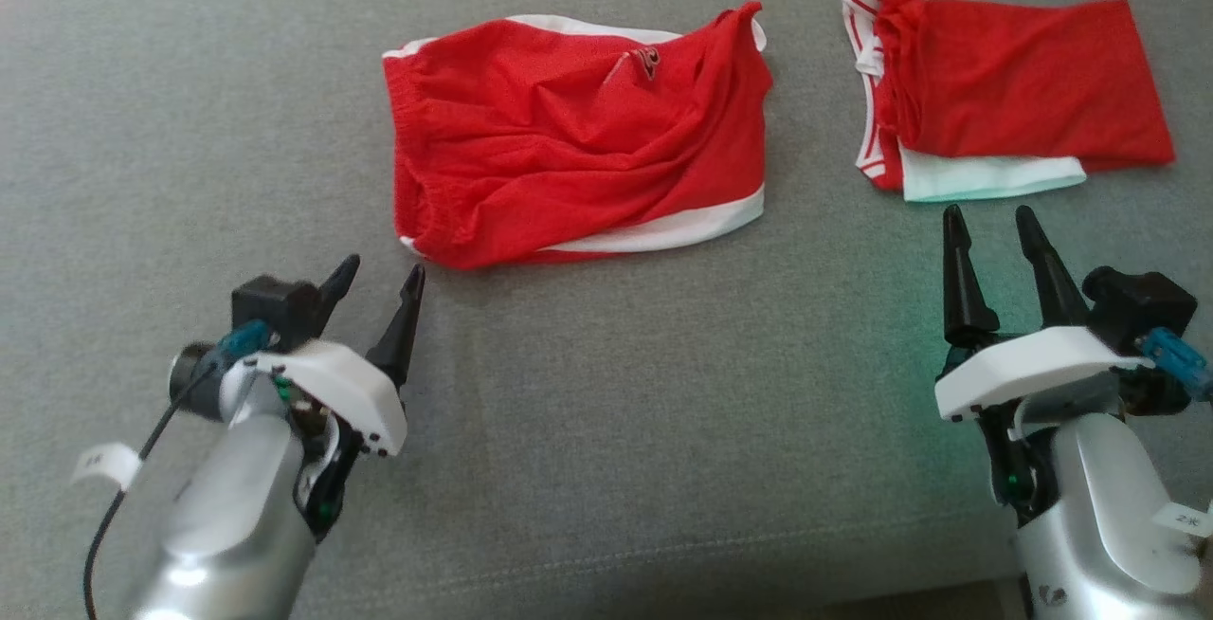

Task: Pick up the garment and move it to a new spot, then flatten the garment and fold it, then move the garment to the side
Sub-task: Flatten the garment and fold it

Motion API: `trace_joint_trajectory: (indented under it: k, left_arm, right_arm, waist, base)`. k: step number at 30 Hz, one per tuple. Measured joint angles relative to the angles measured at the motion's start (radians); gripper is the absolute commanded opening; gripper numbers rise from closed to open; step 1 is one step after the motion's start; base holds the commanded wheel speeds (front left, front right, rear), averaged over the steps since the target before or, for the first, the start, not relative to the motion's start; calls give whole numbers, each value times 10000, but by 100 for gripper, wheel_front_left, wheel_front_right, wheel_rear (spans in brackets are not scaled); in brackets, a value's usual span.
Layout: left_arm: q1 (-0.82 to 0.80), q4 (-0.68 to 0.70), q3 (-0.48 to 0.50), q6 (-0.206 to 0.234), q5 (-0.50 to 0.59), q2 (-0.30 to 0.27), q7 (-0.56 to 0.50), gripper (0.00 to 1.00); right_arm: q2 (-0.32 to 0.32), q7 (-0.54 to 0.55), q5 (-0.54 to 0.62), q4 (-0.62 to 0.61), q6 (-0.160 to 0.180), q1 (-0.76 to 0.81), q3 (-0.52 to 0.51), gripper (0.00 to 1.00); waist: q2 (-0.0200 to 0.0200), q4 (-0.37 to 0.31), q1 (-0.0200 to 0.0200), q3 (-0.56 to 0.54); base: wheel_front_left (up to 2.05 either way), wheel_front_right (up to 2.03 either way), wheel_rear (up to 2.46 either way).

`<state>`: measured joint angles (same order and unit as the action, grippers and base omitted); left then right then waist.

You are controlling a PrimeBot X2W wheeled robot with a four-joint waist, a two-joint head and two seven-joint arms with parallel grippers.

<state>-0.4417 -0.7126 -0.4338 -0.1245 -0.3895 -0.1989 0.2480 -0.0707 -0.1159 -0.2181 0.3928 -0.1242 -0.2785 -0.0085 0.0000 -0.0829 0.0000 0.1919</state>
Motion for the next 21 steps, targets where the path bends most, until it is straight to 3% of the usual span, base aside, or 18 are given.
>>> trace_joint_trajectory:
  k: [10,21]
  left_arm:
    - [-1244,-1172,-1200,-65,364,-489,0,100]
    - [-1670,-1202,-2284,-65,203,-756,2,100]
  right_arm:
    - [153,385,98,-581,0,243,-125,100]
    - [161,385,-23,-554,0,246,-117,100]
  waist:
    - [0,-365,0,306]
    - [0,-492,0,404]
  base:
    - [0,0,0]
    - [0,0,0]
